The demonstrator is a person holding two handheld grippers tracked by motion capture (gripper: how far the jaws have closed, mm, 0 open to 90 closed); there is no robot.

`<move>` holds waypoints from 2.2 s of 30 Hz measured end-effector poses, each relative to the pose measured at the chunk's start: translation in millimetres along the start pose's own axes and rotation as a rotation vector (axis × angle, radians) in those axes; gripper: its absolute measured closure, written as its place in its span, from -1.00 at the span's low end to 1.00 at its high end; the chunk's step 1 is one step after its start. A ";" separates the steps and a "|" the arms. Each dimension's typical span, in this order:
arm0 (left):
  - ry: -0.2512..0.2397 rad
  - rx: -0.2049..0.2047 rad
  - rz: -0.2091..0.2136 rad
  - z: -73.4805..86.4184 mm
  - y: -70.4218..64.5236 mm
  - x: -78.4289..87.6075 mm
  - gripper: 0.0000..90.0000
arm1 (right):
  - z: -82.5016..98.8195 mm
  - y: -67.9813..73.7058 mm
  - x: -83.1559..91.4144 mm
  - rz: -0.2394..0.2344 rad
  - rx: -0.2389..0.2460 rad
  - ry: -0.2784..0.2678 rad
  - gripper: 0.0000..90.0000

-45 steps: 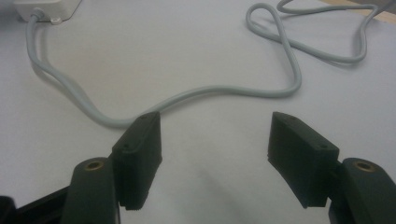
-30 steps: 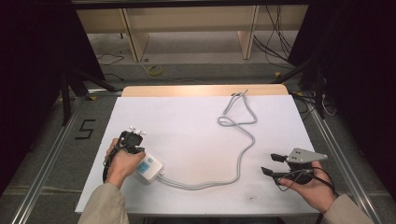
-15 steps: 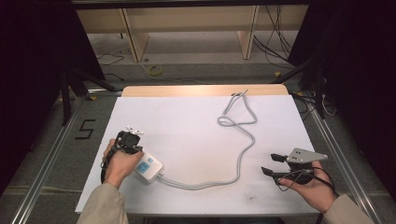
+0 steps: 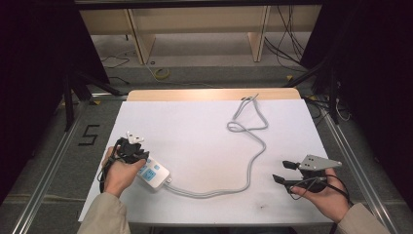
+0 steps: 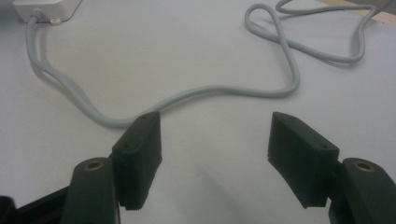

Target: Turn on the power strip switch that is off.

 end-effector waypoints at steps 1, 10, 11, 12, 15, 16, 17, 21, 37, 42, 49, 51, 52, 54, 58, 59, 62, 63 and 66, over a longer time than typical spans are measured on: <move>-0.014 -0.007 0.012 0.3 -0.7 -0.4 0.49 | 0.0 0.0 0.0 0.000 0.000 0.000 -0.22; -0.079 -0.052 0.035 -4.1 -7.5 -3.2 -0.04 | 0.4 -0.1 -0.1 -0.001 -0.002 0.002 -0.22; -0.082 -0.050 0.034 -4.7 -8.6 -3.0 -0.07 | 0.5 -0.2 -0.1 -0.001 -0.002 0.002 -0.22; -0.087 -0.043 0.037 -5.2 -10.0 -2.7 -0.12 | 0.6 -0.2 -0.1 -0.001 -0.001 0.002 -0.22; -0.116 -0.017 0.076 -7.2 -15.5 -0.6 -0.24 | 0.7 -0.2 -0.1 -0.002 -0.002 0.002 -0.22; -0.129 -0.014 0.093 -7.8 -17.5 0.4 -0.25 | 0.8 -0.2 -0.1 -0.002 -0.003 0.002 -0.22; -0.146 -0.005 0.109 -8.4 -20.2 1.0 -0.28 | 1.0 -0.3 -0.4 -0.003 -0.002 0.002 -0.22; -0.182 -0.037 0.154 -9.4 -30.2 4.8 -0.35 | 1.2 -0.1 -1.1 -0.005 -0.004 0.004 -0.23; -0.218 -0.132 0.208 -0.5 -57.7 18.1 -0.48 | 1.7 0.2 -1.7 -0.008 -0.002 0.006 -0.28; -0.227 -0.142 0.202 4.9 -58.3 22.2 -0.49 | 2.0 0.1 -1.9 -0.008 -0.003 0.007 -0.29; -0.231 -0.150 0.199 11.5 -59.7 27.9 -0.50 | 1.9 0.2 -1.6 -0.007 -0.001 0.008 -0.29; -0.232 -0.149 0.194 13.4 -59.3 28.6 -0.50 | 1.9 0.1 -1.5 -0.007 -0.001 0.008 -0.29; -0.230 -0.152 0.193 14.1 -58.9 28.9 -0.50 | 1.8 -0.1 -1.5 -0.006 0.001 0.007 -0.29; -0.231 -0.147 0.188 15.6 -58.6 29.0 -0.50 | 1.7 0.0 -1.2 -0.007 0.001 0.007 -0.29; -0.229 -0.155 0.185 16.8 -58.8 29.1 -0.50 | 1.9 -0.3 -0.8 -0.006 -0.002 0.008 -0.29; -0.228 -0.155 0.184 16.8 -59.1 29.0 -0.50 | 1.9 -0.3 -0.8 -0.005 -0.001 0.008 -0.29; -0.230 -0.153 0.185 16.4 -59.2 29.1 -0.50 | 1.7 -0.3 -0.7 -0.005 0.000 0.007 -0.29; -0.231 -0.154 0.183 16.4 -58.9 29.1 -0.50 | 1.7 -0.4 -0.6 -0.006 -0.001 0.006 -0.29; -0.228 -0.155 0.182 16.4 -58.7 28.6 -0.50 | 1.5 -0.8 -0.5 -0.004 -0.003 0.003 -0.29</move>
Point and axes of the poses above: each handheld gripper's, and its own axes: x roughly backward along the jaws, z roughly out of its underside, y roughly to its left, the point moved 4 cm from there along -x, roughly forward along the jaws, and after that the axes turned 5 degrees about -y, right-handed, at the moved point
